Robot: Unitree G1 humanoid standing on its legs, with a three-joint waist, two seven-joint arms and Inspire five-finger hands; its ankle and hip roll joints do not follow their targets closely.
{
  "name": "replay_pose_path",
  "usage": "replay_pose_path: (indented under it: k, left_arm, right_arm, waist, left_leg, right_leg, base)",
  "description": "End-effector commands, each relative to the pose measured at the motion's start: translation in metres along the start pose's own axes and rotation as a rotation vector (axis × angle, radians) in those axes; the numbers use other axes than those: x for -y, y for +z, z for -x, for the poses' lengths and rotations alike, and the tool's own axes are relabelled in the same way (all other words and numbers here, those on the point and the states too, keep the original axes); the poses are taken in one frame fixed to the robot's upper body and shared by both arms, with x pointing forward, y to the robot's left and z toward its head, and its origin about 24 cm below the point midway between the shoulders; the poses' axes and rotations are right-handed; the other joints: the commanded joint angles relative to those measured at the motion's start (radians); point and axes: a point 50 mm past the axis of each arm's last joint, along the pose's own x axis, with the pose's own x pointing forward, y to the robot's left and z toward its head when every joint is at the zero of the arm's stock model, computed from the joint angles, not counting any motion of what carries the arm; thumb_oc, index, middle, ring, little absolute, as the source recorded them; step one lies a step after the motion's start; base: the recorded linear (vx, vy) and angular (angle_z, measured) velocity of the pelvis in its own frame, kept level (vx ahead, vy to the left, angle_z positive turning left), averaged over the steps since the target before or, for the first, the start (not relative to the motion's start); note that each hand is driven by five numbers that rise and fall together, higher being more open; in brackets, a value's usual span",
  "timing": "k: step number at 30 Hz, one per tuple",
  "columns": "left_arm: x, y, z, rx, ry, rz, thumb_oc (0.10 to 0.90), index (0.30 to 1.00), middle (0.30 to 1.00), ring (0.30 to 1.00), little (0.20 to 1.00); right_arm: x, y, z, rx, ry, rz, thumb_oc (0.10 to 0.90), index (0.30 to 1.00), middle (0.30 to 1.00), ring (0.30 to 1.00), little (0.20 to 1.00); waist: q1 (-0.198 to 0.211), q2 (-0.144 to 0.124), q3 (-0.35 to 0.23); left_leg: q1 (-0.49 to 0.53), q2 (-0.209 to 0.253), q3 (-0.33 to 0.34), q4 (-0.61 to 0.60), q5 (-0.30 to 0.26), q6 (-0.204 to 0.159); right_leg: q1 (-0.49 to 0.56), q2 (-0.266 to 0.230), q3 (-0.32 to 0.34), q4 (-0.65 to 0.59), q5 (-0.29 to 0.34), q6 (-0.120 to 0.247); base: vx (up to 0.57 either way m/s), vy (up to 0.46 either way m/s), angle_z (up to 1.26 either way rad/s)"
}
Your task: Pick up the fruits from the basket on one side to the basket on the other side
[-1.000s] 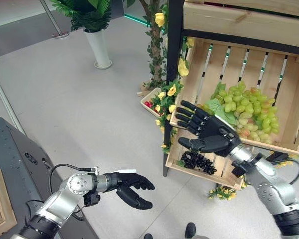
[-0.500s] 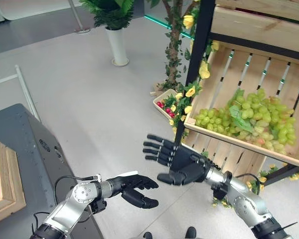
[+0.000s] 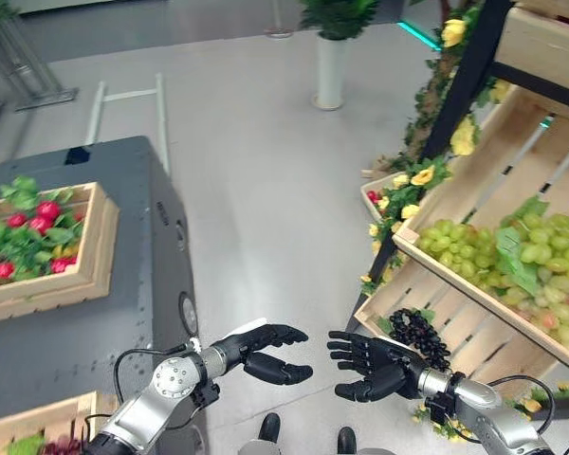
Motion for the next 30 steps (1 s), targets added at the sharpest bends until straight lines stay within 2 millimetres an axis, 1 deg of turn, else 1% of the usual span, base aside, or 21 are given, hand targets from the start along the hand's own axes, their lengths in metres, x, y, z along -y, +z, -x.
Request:
replay_pose_path:
  k: [1, 4, 5, 6, 8, 9, 10, 11, 12, 13, 14, 15, 16, 17, 19, 20, 21, 23, 26, 29, 30]
  left_arm:
    - [-0.04, 0.047, 0.005, 0.259, 0.16, -0.067, 0.8, 0.9, 0.9, 0.9, 0.9]
    - [-0.039, 0.047, 0.011, 0.278, 0.197, -0.047, 0.8, 0.9, 0.9, 0.9, 0.9]
    - [-0.04, 0.046, 0.014, 0.283, 0.21, -0.043, 0.8, 0.9, 0.9, 0.9, 0.9]
    - [-0.042, 0.046, 0.02, 0.298, 0.215, -0.036, 0.8, 0.9, 0.9, 0.9, 0.9]
    - [-0.045, 0.046, 0.023, 0.305, 0.222, -0.032, 0.8, 0.9, 0.9, 0.9, 0.9]
    - [-0.046, 0.047, 0.024, 0.314, 0.221, -0.024, 0.8, 0.9, 0.9, 0.9, 0.9]
    - [-0.046, 0.047, 0.024, 0.314, 0.221, -0.025, 0.8, 0.9, 0.9, 0.9, 0.9]
    - [-0.047, 0.05, 0.024, 0.324, 0.213, -0.025, 0.8, 0.9, 0.9, 0.9, 0.9]
    - [-0.046, 0.051, 0.022, 0.333, 0.198, -0.022, 0.8, 0.9, 0.9, 0.9, 0.9]
    - [-0.045, 0.052, 0.021, 0.342, 0.183, -0.02, 0.8, 0.9, 0.9, 0.9, 0.9]
    - [-0.044, 0.053, 0.021, 0.35, 0.171, -0.023, 0.8, 0.9, 0.9, 0.9, 0.9]
    - [-0.042, 0.054, 0.02, 0.352, 0.165, -0.031, 0.8, 0.9, 0.9, 0.9, 0.9]
    - [-0.041, 0.054, 0.02, 0.352, 0.153, -0.047, 0.8, 0.9, 0.9, 0.9, 0.9]
    - [-0.041, 0.054, 0.021, 0.352, 0.15, -0.053, 0.8, 0.9, 0.9, 0.9, 0.9]
    - [-0.042, 0.057, 0.022, 0.364, 0.132, -0.043, 0.8, 0.9, 0.9, 0.9, 0.9]
    - [-0.042, 0.057, 0.023, 0.362, 0.133, -0.04, 0.8, 0.9, 0.9, 0.9, 0.9]
    - [-0.042, 0.056, 0.025, 0.361, 0.127, -0.042, 0.8, 0.9, 0.9, 0.9, 0.9]
    - [-0.041, 0.054, 0.028, 0.357, 0.127, -0.043, 0.8, 0.9, 0.9, 0.9, 0.9]
    - [-0.045, 0.05, 0.033, 0.339, 0.146, -0.055, 0.8, 0.9, 0.9, 0.9, 0.9]
    - [-0.05, 0.052, 0.037, 0.342, 0.167, -0.065, 0.8, 0.9, 0.9, 0.9, 0.9]
    - [-0.054, 0.053, 0.038, 0.343, 0.178, -0.076, 0.8, 0.9, 0.9, 0.9, 0.9]
  right_arm:
    - [-0.002, 0.044, -0.011, 0.19, -0.035, 0.068, 0.8, 0.9, 0.9, 0.9, 0.9]
    - [-0.004, 0.037, -0.006, 0.2, -0.048, 0.051, 0.8, 0.9, 0.9, 0.9, 0.9]
    - [-0.004, 0.036, -0.004, 0.202, -0.042, 0.047, 0.8, 0.9, 0.9, 0.9, 0.9]
    - [-0.004, 0.034, -0.001, 0.199, -0.042, 0.052, 0.8, 0.9, 0.9, 0.9, 0.9]
    - [-0.003, 0.033, 0.002, 0.193, -0.038, 0.067, 0.8, 0.9, 0.9, 0.9, 0.9]
    - [-0.001, 0.033, 0.003, 0.187, -0.039, 0.056, 0.8, 0.9, 0.9, 0.9, 0.9]
    - [-0.001, 0.033, 0.003, 0.187, -0.038, 0.056, 0.8, 0.9, 0.9, 0.9, 0.9]
    - [0.001, 0.034, 0.004, 0.187, -0.06, 0.043, 0.8, 0.9, 0.9, 0.9, 0.9]
    - [0.003, 0.033, 0.003, 0.182, -0.079, 0.04, 0.8, 0.9, 0.9, 0.9, 0.9]
    - [0.004, 0.033, 0.003, 0.181, -0.097, 0.038, 0.8, 0.9, 0.9, 0.9, 0.9]
    - [0.004, 0.033, 0.002, 0.184, -0.111, 0.033, 0.8, 0.9, 0.9, 0.9, 0.9]
    - [0.004, 0.031, 0.001, 0.181, -0.118, 0.03, 0.8, 0.9, 0.9, 0.9, 0.9]
    - [0.004, 0.029, 0.001, 0.175, -0.13, 0.026, 0.8, 0.9, 0.9, 0.9, 0.9]
    - [0.003, 0.029, 0.001, 0.177, -0.136, 0.024, 0.8, 0.9, 0.9, 0.9, 0.9]
    - [0.003, 0.027, 0.0, 0.165, -0.163, 0.021, 0.8, 0.9, 0.9, 0.9, 0.9]
    - [0.003, 0.026, 0.001, 0.162, -0.163, 0.025, 0.8, 0.9, 0.9, 0.9, 0.9]
    - [0.002, 0.025, 0.0, 0.171, -0.17, 0.013, 0.8, 0.9, 0.9, 0.9, 0.9]
    - [0.0, 0.026, -0.001, 0.185, -0.171, -0.002, 0.8, 0.9, 0.9, 0.9, 0.9]
    - [-0.002, 0.027, -0.003, 0.211, -0.172, -0.029, 0.8, 0.9, 0.9, 0.9, 0.9]
    - [-0.006, 0.03, -0.004, 0.229, -0.161, -0.036, 0.8, 0.9, 0.9, 0.9, 0.9]
    - [-0.007, 0.031, -0.005, 0.242, -0.173, -0.042, 0.8, 0.9, 0.9, 0.9, 0.9]
  waist:
    - [0.019, -0.076, -0.017]
    - [0.014, -0.096, -0.011]
    - [0.011, -0.098, -0.012]
    - [0.008, -0.1, -0.021]
    - [0.006, -0.1, -0.029]
    - [0.007, -0.096, -0.038]
    - [0.006, -0.097, -0.04]
    - [0.006, -0.097, -0.053]
    - [0.006, -0.093, -0.058]
    - [0.004, -0.087, -0.065]
    - [0.001, -0.081, -0.07]
    - [-0.003, -0.068, -0.08]
    - [-0.009, -0.057, -0.084]
    - [-0.011, -0.052, -0.086]
    - [-0.02, -0.03, -0.091]
    - [-0.021, -0.027, -0.092]
    - [-0.012, -0.021, -0.093]
    - [-0.005, -0.019, -0.094]
    - [0.008, -0.015, -0.092]
    - [0.016, -0.013, -0.086]
    - [0.022, -0.011, -0.081]
  left_leg:
    - [-0.05, -0.1, 0.153, 0.169, -0.121, 0.011]
    - [-0.068, -0.107, 0.205, 0.311, -0.198, 0.034]
    - [-0.061, -0.102, 0.22, 0.33, -0.211, 0.04]
    - [-0.042, -0.09, 0.244, 0.341, -0.216, 0.04]
    - [-0.032, -0.081, 0.257, 0.345, -0.215, 0.034]
    - [-0.017, -0.062, 0.279, 0.341, -0.206, 0.023]
    - [-0.02, -0.064, 0.278, 0.338, -0.203, 0.023]
    - [-0.017, -0.042, 0.314, 0.341, -0.189, 0.011]
    - [-0.006, -0.021, 0.343, 0.325, -0.182, 0.001]
    - [0.007, -0.002, 0.372, 0.283, -0.167, -0.008]
    - [0.026, 0.01, 0.395, 0.232, -0.156, -0.012]
    - [0.059, 0.032, 0.429, 0.157, -0.157, -0.025]
    - [0.091, 0.043, 0.46, 0.083, -0.134, -0.033]
    - [0.1, 0.044, 0.472, 0.06, -0.124, -0.036]
    - [0.138, 0.05, 0.552, -0.032, -0.078, -0.045]
    - [0.139, 0.052, 0.56, -0.034, -0.075, -0.046]
    - [0.143, 0.04, 0.545, -0.037, -0.081, -0.036]
    - [0.146, 0.028, 0.532, -0.042, -0.089, -0.027]
    - [0.147, -0.008, 0.5, -0.042, -0.111, -0.008]
    - [0.148, -0.036, 0.477, -0.042, -0.126, 0.008]
    - [0.149, -0.049, 0.469, -0.042, -0.134, 0.018]
  right_leg:
    - [0.011, -0.028, -0.037, 0.003, 0.009, 0.019]
    - [0.002, -0.051, -0.069, 0.016, 0.019, 0.01]
    - [-0.003, -0.054, -0.078, 0.022, 0.019, 0.008]
    - [-0.01, -0.057, -0.098, 0.023, 0.017, 0.007]
    - [-0.01, -0.059, -0.112, 0.017, 0.016, 0.006]
    - [-0.002, -0.061, -0.136, 0.005, 0.013, 0.004]
    - [-0.005, -0.062, -0.137, 0.005, 0.014, 0.004]
    - [-0.004, -0.071, -0.166, 0.002, 0.008, 0.003]
    - [0.001, -0.077, -0.193, 0.002, 0.004, 0.003]
    - [0.005, -0.084, -0.219, 0.002, 0.003, 0.004]
    - [0.007, -0.088, -0.239, 0.002, 0.002, 0.006]
    - [0.016, -0.091, -0.262, 0.002, -0.008, 0.014]
    - [0.023, -0.095, -0.285, 0.005, -0.012, 0.019]
    - [0.024, -0.098, -0.296, 0.006, -0.012, 0.021]
    - [0.033, -0.116, -0.365, 0.015, -0.011, 0.032]
    - [0.034, -0.119, -0.374, 0.018, -0.012, 0.034]
    - [0.029, -0.134, -0.387, 0.041, -0.014, 0.044]
    - [0.021, -0.144, -0.395, 0.061, -0.016, 0.053]
    - [0.01, -0.174, -0.4, 0.091, -0.009, 0.081]
    - [-0.003, -0.194, -0.398, 0.111, 0.001, 0.102]
    - [-0.013, -0.211, -0.401, 0.124, 0.011, 0.112]
  base:
    - [-0.12, -0.103, 1.15]
    - [-0.07, -0.035, 0.75]
    - [-0.05, 0.003, 0.73]
    - [-0.03, 0.009, 0.72]
    - [0.0, 0.026, 0.84]
    - [0.01, 0.031, 0.85]
    - [0.02, 0.052, 0.89]
    - [0.01, 0.069, 1.22]
    - [0.02, 0.14, 1.63]
    - [0.02, 0.167, 1.38]
    - [0.07, 0.233, 0.94]
    - [0.08, 0.263, 0.75]
    - [0.08, 0.252, 0.81]
    - [0.04, 0.292, 1.16]
    - [0.02, 0.321, 1.31]
    - [0.03, 0.341, 1.44]
    - [0.04, 0.31, 1.43]
    - [0.06, 0.31, 0.9]
    - [0.06, 0.293, 0.52]
    - [0.06, 0.302, 0.13]
    - [0.04, 0.288, 0.19]
